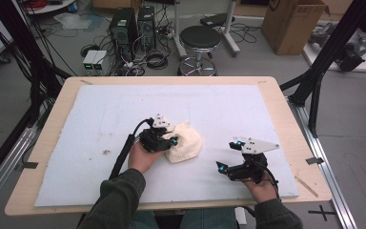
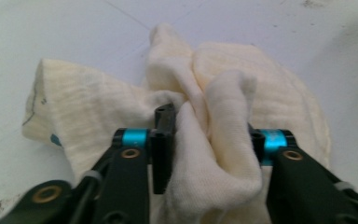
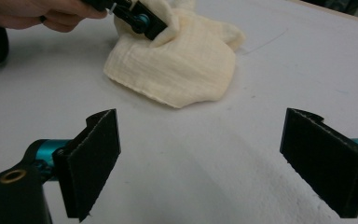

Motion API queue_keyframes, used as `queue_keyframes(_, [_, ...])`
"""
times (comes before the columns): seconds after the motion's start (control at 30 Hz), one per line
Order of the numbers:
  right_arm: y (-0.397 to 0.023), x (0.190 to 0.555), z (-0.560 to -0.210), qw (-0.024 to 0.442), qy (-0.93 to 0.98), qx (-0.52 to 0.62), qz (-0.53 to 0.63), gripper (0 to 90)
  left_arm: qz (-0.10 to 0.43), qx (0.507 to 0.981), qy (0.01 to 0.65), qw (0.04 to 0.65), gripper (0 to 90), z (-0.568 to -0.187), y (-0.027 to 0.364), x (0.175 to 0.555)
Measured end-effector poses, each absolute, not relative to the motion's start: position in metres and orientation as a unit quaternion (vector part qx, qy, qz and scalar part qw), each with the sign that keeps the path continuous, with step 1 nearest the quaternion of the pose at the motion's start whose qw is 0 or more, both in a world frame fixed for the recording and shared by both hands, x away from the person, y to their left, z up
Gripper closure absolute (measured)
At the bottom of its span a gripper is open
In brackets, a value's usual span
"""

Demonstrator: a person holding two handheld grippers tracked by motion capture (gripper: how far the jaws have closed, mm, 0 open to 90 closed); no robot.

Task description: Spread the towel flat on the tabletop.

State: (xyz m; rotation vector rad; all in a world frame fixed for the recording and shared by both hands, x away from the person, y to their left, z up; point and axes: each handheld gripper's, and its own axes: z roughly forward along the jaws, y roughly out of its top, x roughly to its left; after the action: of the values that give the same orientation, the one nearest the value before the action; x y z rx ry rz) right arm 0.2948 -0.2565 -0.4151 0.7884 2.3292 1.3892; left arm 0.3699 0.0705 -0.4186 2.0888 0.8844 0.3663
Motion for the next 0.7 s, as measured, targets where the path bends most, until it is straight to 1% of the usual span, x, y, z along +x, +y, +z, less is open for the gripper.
queue_keyframes(0.03, [-0.257, 0.295, -0.415, 0.158, 0.814, 0.276, 0.486, 11.9, 0.144, 0.829, 0.352, 0.409, 61.4, -0.418, 0.072, 0.371])
queue_keyframes(0.07, [-0.253, 0.297, -0.414, 0.148, 0.818, 0.271, 0.485, 15.4, 0.146, 0.827, 0.352, 0.413, 55.3, -0.416, 0.073, 0.370])
queue_keyframes(0.1, [-0.253, 0.297, -0.414, 0.148, 0.818, 0.271, 0.485, 15.4, 0.149, 0.823, 0.351, 0.421, 55.3, -0.413, 0.075, 0.369])
queue_keyframes(0.13, [-0.252, 0.299, -0.414, 0.146, 0.819, 0.268, 0.486, 15.9, 0.151, 0.820, 0.349, 0.428, 52.1, -0.410, 0.076, 0.368])
queue_keyframes(0.17, [-0.249, 0.302, -0.415, 0.140, 0.823, 0.264, 0.484, 18.7, 0.155, 0.812, 0.349, 0.441, 47.3, -0.405, 0.080, 0.366])
queue_keyframes(0.2, [-0.249, 0.302, -0.415, 0.140, 0.823, 0.264, 0.484, 18.7, 0.156, 0.810, 0.346, 0.447, 47.3, -0.401, 0.084, 0.364])
queue_keyframes(0.27, [-0.246, 0.304, -0.415, 0.132, 0.826, 0.255, 0.484, 24.4, 0.157, 0.807, 0.343, 0.454, 45.0, -0.395, 0.092, 0.361])
queue_keyframes(0.43, [-0.231, 0.313, -0.413, 0.120, 0.836, 0.238, 0.479, 33.5, 0.167, 0.802, 0.348, 0.456, 44.0, -0.389, 0.116, 0.352])
queue_keyframes(0.57, [-0.219, 0.317, -0.413, 0.112, 0.846, 0.224, 0.472, 38.3, 0.174, 0.799, 0.349, 0.457, 45.0, -0.386, 0.127, 0.348])
queue_keyframes(0.6, [-0.210, 0.321, -0.413, 0.111, 0.851, 0.214, 0.467, 43.3, 0.170, 0.800, 0.344, 0.462, 51.6, -0.386, 0.129, 0.347])
queue_keyframes(0.63, [-0.210, 0.321, -0.413, 0.111, 0.851, 0.214, 0.467, 43.3, 0.170, 0.800, 0.344, 0.462, 56.8, -0.386, 0.129, 0.347])
queue_keyframes(0.67, [-0.205, 0.323, -0.413, 0.113, 0.853, 0.204, 0.467, 45.0, 0.170, 0.802, 0.344, 0.458, 56.8, -0.387, 0.129, 0.348])
queue_keyframes(0.7, [-0.200, 0.326, -0.414, 0.114, 0.855, 0.199, 0.466, 46.5, 0.170, 0.808, 0.340, 0.451, 60.0, -0.388, 0.128, 0.349])
